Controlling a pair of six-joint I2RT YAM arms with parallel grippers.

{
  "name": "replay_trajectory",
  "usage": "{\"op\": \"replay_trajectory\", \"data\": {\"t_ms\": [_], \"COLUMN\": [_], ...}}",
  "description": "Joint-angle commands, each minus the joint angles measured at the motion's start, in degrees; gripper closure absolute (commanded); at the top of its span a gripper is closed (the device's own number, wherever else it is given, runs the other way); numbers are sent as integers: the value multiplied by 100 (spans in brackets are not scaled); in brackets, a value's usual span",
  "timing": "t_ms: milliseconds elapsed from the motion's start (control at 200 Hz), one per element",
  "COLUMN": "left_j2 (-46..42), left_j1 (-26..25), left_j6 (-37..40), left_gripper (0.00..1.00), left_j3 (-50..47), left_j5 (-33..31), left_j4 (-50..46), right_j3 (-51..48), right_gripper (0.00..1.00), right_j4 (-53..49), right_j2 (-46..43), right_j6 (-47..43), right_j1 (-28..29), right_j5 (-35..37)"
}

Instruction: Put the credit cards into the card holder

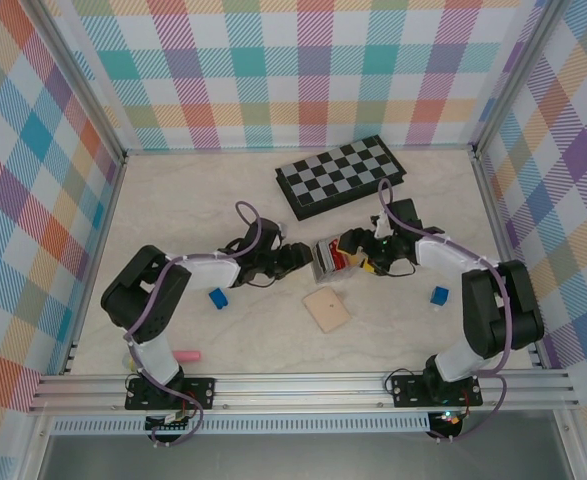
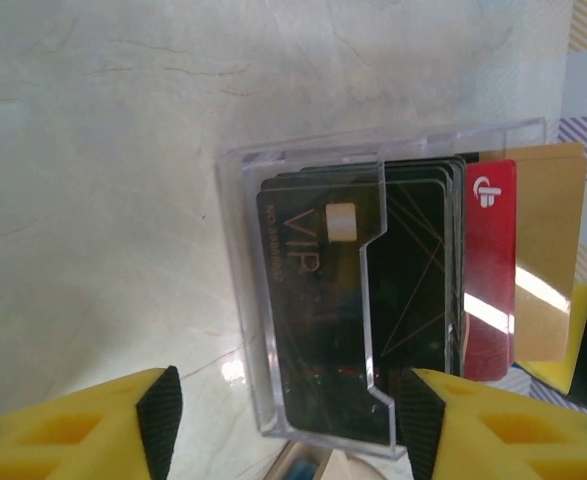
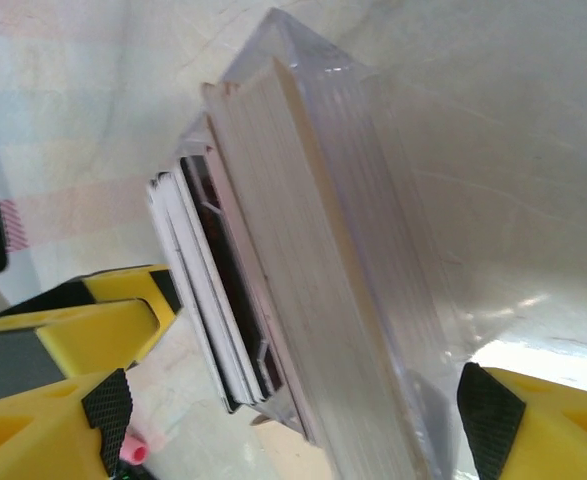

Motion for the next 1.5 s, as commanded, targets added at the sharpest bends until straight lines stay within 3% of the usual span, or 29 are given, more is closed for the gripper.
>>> {"op": "replay_trajectory", "data": {"t_ms": [0, 165, 320, 460, 715, 790, 1270, 1495], "left_j2": [192, 75, -492, -1150, -2206, -2398, -2988, -3066], "left_j1": [-82, -79, -79, -79, -77, -73, -70, -72], "left_j6": [-169, -191, -32, -4, 33, 81, 153, 134], "left_gripper": [44, 47, 45, 41, 33, 32, 30, 30], "left_j3": [262, 125, -211, -609, -1267, -1372, -1664, -1726], "left_j5": [190, -67, -856, -1726, -2788, -2924, -3366, -3374], "left_j4": [198, 280, -15, -363, -697, -773, -1043, -1060], "right_j3": [445, 957, 1519, 2103, 2855, 3051, 3661, 3938], "right_gripper": [16, 22, 36, 47, 53, 54, 55, 59], "right_j4": [-1054, -1775, -2173, -2503, -2926, -3088, -3440, -3849], "right_j2": [-302, -667, -591, -52, 1050, 1326, 2278, 2608], "right_j6": [-498, -1094, -1461, -1604, -1474, -1434, -1418, -1267], "right_j1": [44, 190, 1009, 1861, 2595, 2708, 3004, 3144], "right_j5": [1218, 2096, 2727, 3516, 4510, 4884, 5259, 6131]}}
